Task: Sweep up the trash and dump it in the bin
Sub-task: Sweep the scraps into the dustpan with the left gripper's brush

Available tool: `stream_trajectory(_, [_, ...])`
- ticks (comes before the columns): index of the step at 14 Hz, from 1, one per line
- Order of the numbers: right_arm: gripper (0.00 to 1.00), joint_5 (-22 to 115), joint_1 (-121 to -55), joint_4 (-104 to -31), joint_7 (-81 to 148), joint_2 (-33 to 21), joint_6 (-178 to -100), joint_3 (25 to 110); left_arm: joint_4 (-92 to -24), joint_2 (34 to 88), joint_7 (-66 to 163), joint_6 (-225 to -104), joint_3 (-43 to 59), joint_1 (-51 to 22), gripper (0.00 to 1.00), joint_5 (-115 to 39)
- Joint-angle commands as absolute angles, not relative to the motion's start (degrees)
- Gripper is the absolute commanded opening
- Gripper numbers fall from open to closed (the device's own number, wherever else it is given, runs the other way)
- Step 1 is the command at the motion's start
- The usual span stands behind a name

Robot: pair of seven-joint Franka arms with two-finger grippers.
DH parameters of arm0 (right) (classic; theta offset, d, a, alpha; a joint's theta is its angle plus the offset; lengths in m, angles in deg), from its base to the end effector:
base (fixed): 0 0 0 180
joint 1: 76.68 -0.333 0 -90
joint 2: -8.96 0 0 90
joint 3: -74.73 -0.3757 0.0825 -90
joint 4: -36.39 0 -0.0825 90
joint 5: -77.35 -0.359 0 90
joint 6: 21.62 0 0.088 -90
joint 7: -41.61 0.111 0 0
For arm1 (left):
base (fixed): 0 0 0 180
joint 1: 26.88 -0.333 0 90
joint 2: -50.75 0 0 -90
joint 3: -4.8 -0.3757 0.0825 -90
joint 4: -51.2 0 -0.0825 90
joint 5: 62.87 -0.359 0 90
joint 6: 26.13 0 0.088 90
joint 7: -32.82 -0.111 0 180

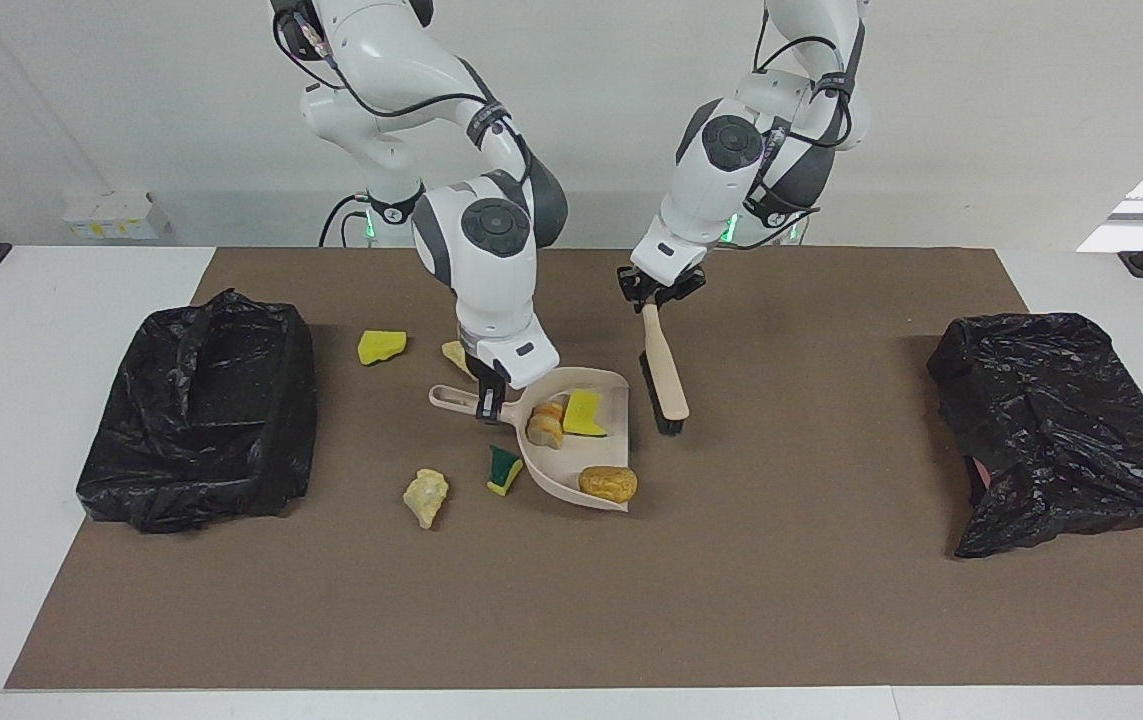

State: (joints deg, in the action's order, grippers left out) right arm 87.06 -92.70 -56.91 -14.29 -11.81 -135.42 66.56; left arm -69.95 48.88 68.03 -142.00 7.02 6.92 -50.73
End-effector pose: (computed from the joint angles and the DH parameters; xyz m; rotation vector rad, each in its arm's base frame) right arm 0.6111 0.2478 0.4749 2.2687 2.0246 -0.0436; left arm 0.4012 -0.3079 0.4927 3.0126 0.1271 -0.2371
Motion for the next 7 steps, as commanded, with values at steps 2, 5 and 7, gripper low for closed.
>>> stream_trajectory(2, [0.0,83.61,-87.33,-58.09,-21.91,-7.22,-135.01,66.12,-76.68,44.07,72.79,-141.62,7.62,7.22,0.0,-52.23])
stream_trajectory(5, [0.0,80.44,-81.71,-58.18,-29.99,-4.59,-132.11,66.12,-79.84,43.54,75.88,-142.58,8.23,11.25,0.0,-52.23])
stream_trajectory(7, [0.0,80.34,-78.28,-58.35,-34.48,-2.56,-130.17,66.12,-83.61,41.97,76.85,-145.55,8.32,14.5,0.0,-52.23])
